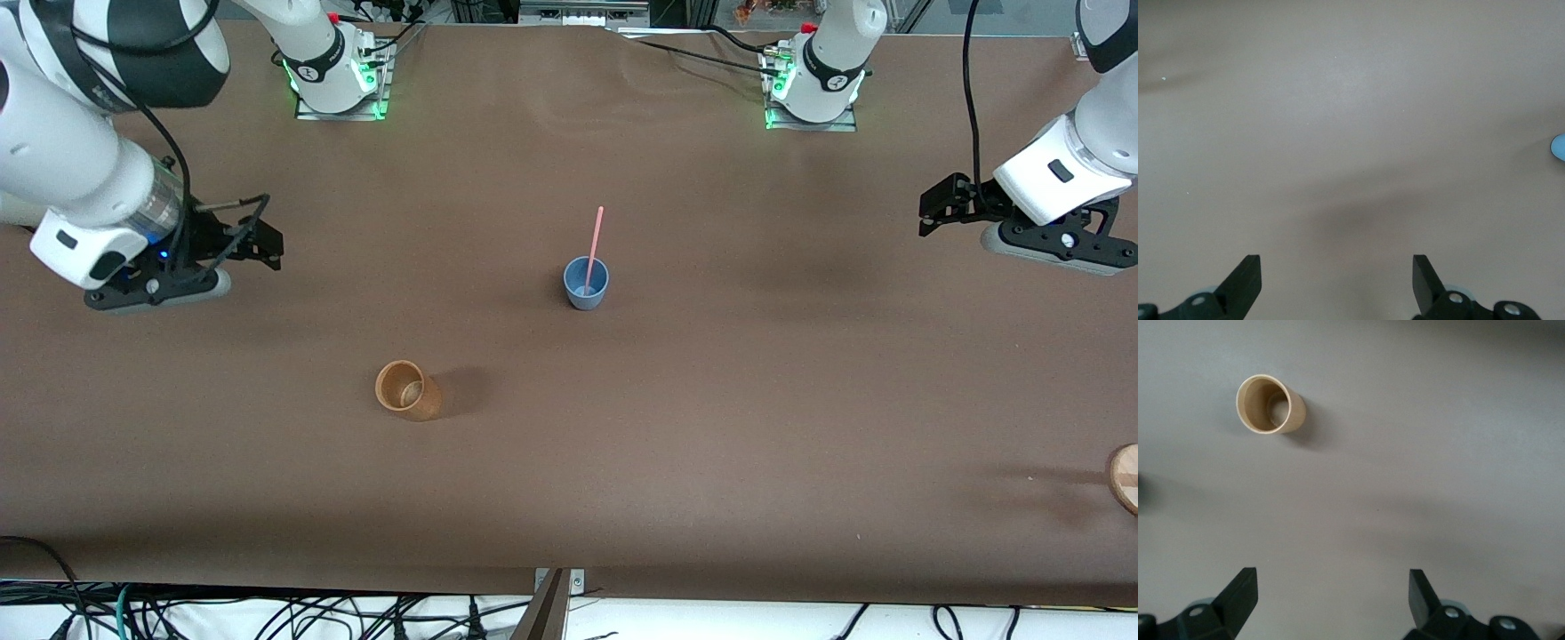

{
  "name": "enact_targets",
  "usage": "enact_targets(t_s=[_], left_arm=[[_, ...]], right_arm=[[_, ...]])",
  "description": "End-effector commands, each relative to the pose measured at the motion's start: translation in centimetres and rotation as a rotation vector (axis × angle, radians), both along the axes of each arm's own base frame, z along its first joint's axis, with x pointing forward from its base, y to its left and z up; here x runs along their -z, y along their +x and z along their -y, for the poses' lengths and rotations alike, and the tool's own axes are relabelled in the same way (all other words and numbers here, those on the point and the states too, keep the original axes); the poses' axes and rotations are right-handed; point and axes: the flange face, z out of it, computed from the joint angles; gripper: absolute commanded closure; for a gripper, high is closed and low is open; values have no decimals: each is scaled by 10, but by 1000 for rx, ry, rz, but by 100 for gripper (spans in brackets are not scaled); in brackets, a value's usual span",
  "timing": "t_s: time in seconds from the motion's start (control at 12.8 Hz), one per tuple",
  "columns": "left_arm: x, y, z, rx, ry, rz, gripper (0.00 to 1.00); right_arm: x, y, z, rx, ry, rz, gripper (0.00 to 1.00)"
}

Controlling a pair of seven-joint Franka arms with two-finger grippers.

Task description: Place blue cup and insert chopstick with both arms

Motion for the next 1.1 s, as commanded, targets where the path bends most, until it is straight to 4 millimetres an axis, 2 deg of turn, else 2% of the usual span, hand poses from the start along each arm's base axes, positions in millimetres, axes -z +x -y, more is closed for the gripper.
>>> enact_targets(t_s=[0.0,0.39,0.63,1.02], left_arm=[[-4,2,5,1,-19,-3,0],[-4,2,5,0,-19,-2,0],[-4,2,1,0,-19,-3,0],[-4,2,3,1,-19,-3,0]], right_arm=[[-7,-15,-4,-22,4,13,0],[-7,-17,-7,-16,56,6,0],[-9,-30,-7,-16,53,8,0],[-18,-35,-6,-22,52,16,0]])
